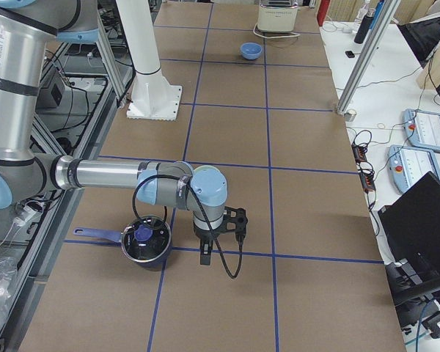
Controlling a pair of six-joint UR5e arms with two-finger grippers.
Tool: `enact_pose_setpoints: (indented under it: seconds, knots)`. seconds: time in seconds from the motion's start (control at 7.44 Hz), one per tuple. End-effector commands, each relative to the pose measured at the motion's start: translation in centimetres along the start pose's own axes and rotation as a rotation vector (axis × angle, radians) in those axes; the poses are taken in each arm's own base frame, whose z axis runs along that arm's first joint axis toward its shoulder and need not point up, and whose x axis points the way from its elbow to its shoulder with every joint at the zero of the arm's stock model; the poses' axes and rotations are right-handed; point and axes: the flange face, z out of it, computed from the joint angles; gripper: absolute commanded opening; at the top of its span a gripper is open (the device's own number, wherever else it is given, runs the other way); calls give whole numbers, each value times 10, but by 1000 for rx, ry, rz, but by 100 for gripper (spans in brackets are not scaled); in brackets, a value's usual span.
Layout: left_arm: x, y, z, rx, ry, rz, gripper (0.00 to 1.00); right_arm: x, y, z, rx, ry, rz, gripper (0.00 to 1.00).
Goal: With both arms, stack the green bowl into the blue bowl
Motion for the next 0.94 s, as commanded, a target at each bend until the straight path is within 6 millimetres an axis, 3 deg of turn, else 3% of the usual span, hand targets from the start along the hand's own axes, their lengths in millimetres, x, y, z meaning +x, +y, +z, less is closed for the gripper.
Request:
enact_pose_setpoints:
  seconds: [0.0, 0.81]
  knots:
    - [2, -1, -2, 5, 0, 5, 99, 0, -1, -1, 0, 0, 0, 100]
    - [21, -21, -20, 49, 1, 47, 99, -13, -14, -18, 39, 9, -29, 100]
